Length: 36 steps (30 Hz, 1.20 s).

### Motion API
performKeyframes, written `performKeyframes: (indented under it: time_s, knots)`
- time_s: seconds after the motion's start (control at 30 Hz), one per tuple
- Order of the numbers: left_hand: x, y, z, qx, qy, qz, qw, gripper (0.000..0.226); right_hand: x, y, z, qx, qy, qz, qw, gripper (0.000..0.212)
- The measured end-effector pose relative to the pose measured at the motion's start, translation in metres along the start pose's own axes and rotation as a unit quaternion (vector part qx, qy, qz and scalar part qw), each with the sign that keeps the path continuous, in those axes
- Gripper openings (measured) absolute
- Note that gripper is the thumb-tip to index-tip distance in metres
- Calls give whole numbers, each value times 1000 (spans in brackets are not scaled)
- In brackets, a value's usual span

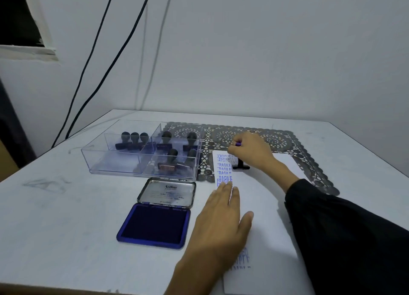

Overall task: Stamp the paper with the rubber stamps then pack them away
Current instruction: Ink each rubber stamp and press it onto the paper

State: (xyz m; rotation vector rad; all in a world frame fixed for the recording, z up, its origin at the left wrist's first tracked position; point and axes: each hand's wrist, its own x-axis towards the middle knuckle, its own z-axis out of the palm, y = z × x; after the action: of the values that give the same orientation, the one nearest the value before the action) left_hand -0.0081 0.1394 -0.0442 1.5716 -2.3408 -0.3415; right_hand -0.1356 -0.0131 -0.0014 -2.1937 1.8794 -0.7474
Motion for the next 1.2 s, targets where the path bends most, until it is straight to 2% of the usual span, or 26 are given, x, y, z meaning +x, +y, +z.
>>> performKeyframes:
  time_s: [0.1, 0.23, 0.4, 0.53, 0.57, 0.63, 0.7, 0.8, 0.9, 1.0, 1.1, 1.2]
  knots:
    - [1, 0, 1, 2, -4, 2, 1000, 96, -1, 1, 7, -7, 5, 6, 1000, 25]
    - [3, -1, 4, 12, -5, 5, 1000, 93, -8, 0, 15, -26, 60, 16, 998, 19]
    - [5, 0, 5, 7, -5, -4, 1000, 101, -23, 0, 19, -65, 138, -34, 988, 16]
    - [9, -3, 10, 37, 97, 22, 994, 108, -37, 1, 19, -91, 171, -78, 978, 19]
    - [9, -3, 10, 28, 94, 25, 995, 110, -37, 1, 19, -91, 171, -75, 978, 18]
    - [6, -2, 9, 15, 30, 11, 999, 110, -35, 1, 18, -80, 159, -67, 982, 18]
    - [5, 1, 3, 12, 12, 3, 1000, 106, -28, 1, 15, -64, 121, -56, 989, 16]
    - [3, -1, 2, -3, 52, 19, 998, 93, -13, 2, 2, 32, 75, -1, 997, 17]
    - [-7, -13, -4, -29, 114, 32, 993, 81, -6, -2, -16, 183, 139, 36, 973, 24]
    - [-23, -38, -19, -75, 170, 14, 982, 76, -11, -13, -29, 260, 150, 39, 953, 30]
    - [-41, -75, -35, -105, 215, -30, 971, 79, -17, -25, -34, 319, 143, 29, 937, 26]
    - [-60, -113, -50, -121, 239, -89, 959, 71, -28, -44, -35, 353, 90, -2, 931, 27]
